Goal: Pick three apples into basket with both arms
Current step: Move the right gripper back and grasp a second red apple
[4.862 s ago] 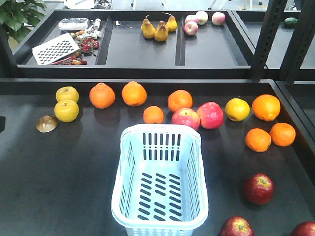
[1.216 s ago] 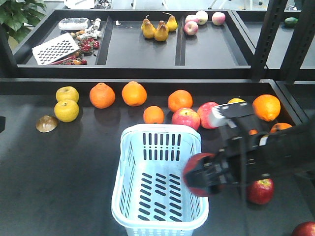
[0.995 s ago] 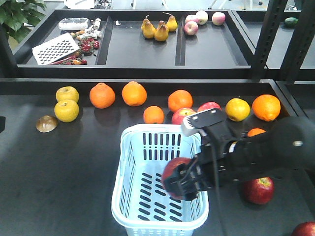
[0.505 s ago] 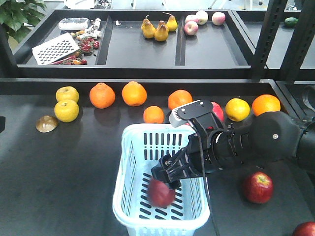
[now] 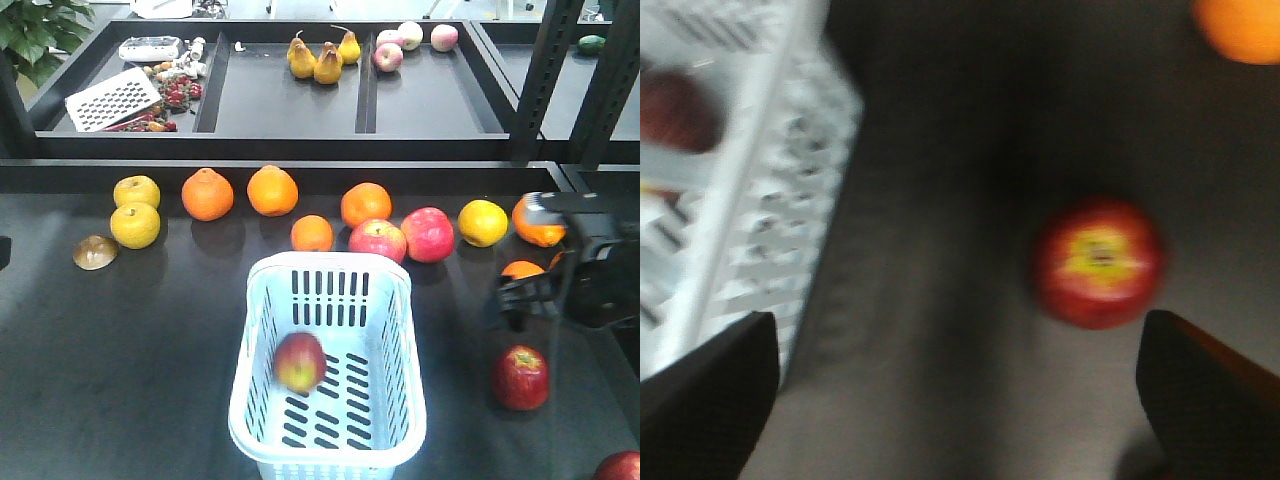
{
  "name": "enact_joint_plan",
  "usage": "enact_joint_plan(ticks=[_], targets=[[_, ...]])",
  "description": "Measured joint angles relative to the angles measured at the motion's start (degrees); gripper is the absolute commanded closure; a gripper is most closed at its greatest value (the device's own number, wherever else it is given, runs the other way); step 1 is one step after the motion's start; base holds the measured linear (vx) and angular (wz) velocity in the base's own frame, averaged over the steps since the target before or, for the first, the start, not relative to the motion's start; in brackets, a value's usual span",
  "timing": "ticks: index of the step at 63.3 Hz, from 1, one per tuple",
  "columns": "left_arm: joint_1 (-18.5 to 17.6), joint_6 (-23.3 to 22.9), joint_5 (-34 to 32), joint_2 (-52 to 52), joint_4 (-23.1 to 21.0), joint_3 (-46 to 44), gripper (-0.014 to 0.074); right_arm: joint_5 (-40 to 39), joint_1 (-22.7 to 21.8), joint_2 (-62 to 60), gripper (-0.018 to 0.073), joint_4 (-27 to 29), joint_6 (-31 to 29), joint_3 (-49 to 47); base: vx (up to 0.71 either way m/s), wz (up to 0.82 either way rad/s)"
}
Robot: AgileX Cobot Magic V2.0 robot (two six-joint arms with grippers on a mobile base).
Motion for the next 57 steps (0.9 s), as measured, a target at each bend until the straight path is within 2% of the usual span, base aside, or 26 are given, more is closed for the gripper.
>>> enact_joint_plan(ticks=[10,41,49,57], targets=[[0.00,0.00,0.00,0.00,0.00,0.00,0.0003,-2.79,-3.99,3.45,-0.0109,-1.73,-0.24,0.00,0.00,0.00],[0.00,0.00,0.00,0.00,0.00,0.00,0.0003,-16.23,-4.17,25.28,-0.0052,-0.21,-0.53,-0.20,0.00,0.00],[0.00,0.00,0.05,0.00,0.00,0.00,0.0003,-18.15,-4.17,29.49,0.0033,0.21,-0.65,-0.33,0.00,0.00],[0.00,0.00,0.05,0.00,0.00,0.00,0.0003,-17.95,-4.22,30.76,0.0176,0.41,-0.27,-0.52,0.00,0.00]])
